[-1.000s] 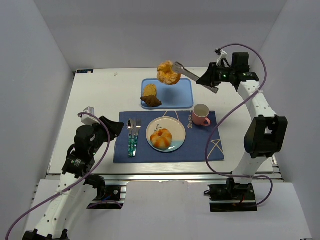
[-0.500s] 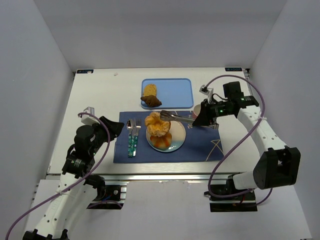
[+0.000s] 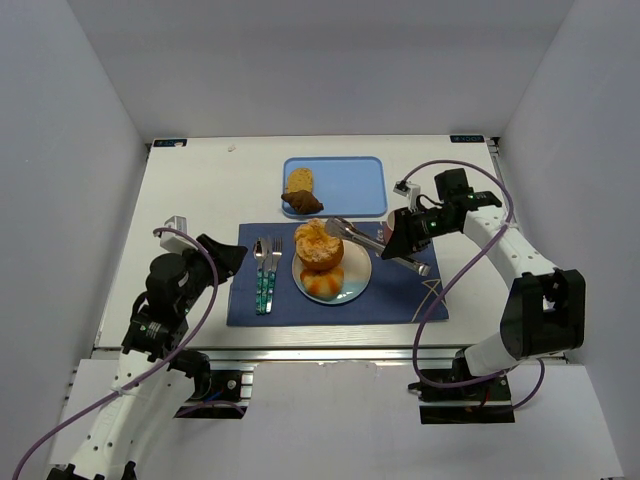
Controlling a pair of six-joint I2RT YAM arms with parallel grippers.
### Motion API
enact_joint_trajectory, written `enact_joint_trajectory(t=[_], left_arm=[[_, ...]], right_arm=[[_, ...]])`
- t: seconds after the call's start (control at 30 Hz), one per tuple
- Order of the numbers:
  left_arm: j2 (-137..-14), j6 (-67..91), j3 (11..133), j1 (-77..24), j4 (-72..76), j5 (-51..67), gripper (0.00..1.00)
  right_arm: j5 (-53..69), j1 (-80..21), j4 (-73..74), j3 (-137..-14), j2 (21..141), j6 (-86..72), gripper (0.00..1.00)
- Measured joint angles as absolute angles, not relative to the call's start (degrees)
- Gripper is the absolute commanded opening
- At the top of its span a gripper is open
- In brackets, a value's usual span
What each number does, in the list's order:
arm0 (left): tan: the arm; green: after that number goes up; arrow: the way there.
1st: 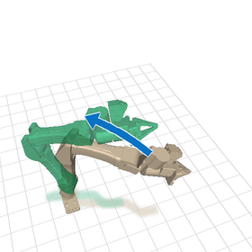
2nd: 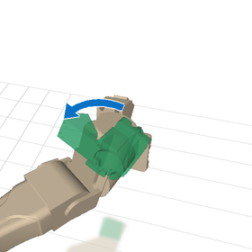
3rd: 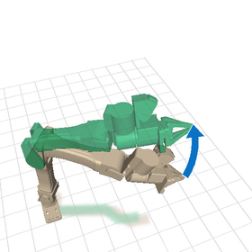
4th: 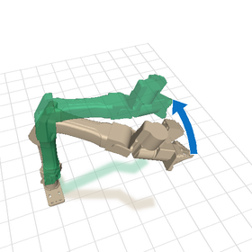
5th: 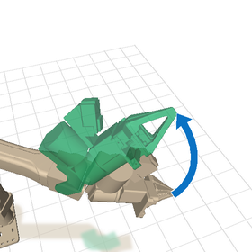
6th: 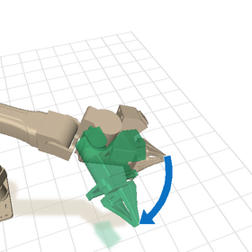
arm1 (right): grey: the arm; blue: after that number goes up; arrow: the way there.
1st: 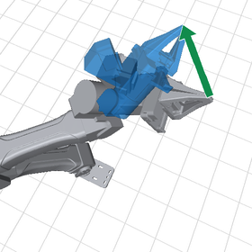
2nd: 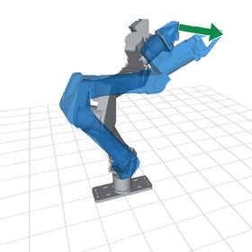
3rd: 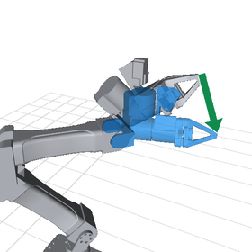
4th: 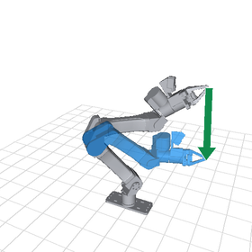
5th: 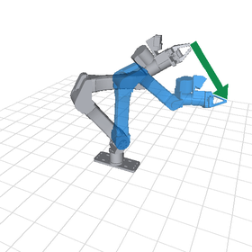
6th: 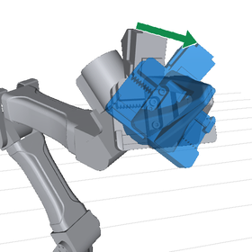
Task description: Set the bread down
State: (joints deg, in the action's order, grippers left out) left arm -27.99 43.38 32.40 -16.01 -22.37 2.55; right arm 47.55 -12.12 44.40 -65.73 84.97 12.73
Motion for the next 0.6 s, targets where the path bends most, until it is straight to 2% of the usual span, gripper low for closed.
enact_joint_trajectory(t=[0.23, 0.6], left_arm=[[-27.9, 43.5, 32.4, -16.0, -22.5, 2.5, 0.55], [-27.9, 43.5, 32.4, -16.0, -22.6, 2.3, 0.55]], right_arm=[[45.6, -12.1, 43.4, -65.9, 85.3, 10.5, 0.48], [45.1, -11.9, 42.2, -66.8, 85.2, 9.1, 0.48]])
